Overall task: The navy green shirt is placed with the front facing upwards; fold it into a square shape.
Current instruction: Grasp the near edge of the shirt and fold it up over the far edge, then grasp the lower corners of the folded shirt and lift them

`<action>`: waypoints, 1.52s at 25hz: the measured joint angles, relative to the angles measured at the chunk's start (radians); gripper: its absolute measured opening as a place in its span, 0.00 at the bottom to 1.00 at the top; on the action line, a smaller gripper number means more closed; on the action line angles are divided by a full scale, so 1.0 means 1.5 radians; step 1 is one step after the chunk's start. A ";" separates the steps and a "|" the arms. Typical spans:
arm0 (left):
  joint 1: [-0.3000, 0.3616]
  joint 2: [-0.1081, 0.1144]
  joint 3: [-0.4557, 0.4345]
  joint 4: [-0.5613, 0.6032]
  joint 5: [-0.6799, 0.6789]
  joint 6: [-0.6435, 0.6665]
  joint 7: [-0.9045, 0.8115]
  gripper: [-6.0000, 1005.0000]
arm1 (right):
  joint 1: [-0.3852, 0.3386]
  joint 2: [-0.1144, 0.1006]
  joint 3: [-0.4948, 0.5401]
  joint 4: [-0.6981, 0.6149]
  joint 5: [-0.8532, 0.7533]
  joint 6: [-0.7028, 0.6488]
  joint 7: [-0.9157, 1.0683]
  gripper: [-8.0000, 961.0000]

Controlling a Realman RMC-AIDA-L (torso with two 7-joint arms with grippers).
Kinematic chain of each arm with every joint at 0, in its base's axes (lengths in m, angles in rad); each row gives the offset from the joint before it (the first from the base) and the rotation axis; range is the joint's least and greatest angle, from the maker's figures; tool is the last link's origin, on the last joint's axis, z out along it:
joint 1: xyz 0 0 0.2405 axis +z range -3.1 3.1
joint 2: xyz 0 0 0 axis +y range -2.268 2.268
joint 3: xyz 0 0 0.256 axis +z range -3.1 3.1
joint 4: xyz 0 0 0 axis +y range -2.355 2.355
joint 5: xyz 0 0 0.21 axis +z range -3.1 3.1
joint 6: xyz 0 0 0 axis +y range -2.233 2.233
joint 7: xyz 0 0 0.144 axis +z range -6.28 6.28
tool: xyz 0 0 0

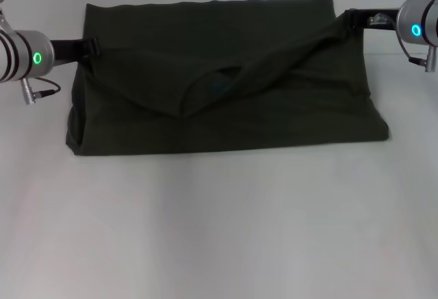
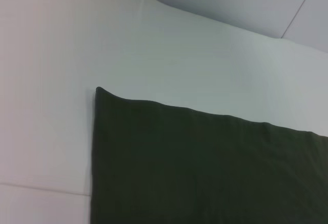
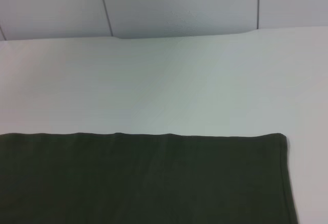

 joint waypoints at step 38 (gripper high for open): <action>0.228 -0.004 -0.119 0.101 -0.273 0.383 0.138 0.69 | -0.300 -0.040 0.221 -0.020 0.348 -0.576 -0.181 0.70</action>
